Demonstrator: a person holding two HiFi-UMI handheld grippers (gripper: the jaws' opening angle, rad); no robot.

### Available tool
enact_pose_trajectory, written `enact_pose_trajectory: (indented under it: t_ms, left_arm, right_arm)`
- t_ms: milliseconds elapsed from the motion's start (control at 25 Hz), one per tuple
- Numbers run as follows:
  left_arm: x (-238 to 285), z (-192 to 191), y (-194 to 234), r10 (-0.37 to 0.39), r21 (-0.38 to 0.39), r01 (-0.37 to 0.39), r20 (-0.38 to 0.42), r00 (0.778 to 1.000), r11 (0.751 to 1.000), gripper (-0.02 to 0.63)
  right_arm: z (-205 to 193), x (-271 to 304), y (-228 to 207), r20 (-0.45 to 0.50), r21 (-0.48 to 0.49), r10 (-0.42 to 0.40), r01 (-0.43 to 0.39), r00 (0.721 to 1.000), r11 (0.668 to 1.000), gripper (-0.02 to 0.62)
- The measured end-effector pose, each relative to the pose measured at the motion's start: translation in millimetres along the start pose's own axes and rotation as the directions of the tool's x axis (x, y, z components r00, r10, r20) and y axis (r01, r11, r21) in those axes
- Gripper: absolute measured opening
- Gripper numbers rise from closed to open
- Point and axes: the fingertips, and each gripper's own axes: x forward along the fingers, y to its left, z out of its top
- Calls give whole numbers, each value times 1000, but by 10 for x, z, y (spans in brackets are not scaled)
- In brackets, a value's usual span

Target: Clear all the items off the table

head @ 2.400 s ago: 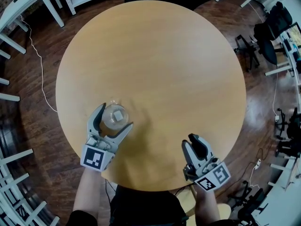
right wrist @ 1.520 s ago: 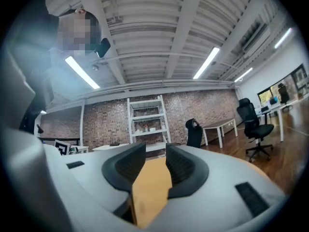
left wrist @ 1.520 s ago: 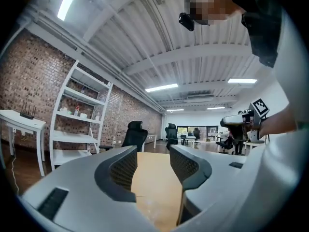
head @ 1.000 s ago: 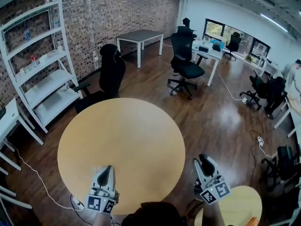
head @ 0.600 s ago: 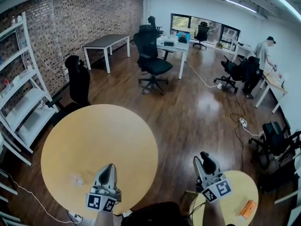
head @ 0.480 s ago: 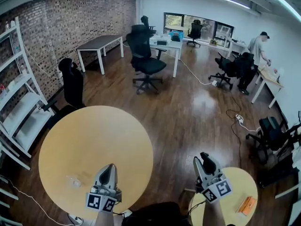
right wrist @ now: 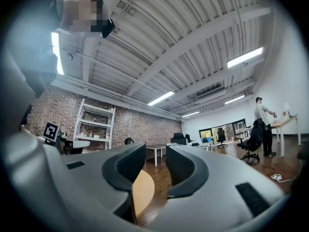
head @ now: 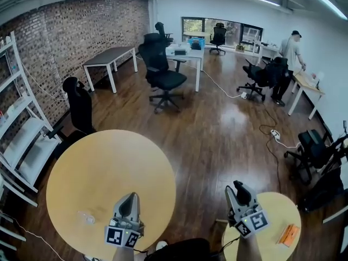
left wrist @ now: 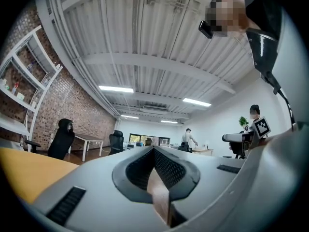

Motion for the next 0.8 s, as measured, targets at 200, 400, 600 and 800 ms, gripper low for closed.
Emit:
enact_pose_trajectory:
  t_ms: [200,400,600,800]
  left_arm:
    - [11,62,146,-7,-23,8,31,999,1000,2]
    - [109,4,94,-78,-54,79,14,997,995,2]
    - [294,-102,-50,-164,-97,165,22,986,981,2]
    - [632,-230,-425,-300,-140,299,19,954,944,2]
  right_arm:
    - [29,14,30,15,-84,-85,86,996,993,124]
    - [112,-134,-78,42,-157,-203,207,978,966,98]
    - [126,-597,-359,51,-175,-335,339,941,924,98]
    - [173,-1194,-567,48,-179,-487,487,872,855,98]
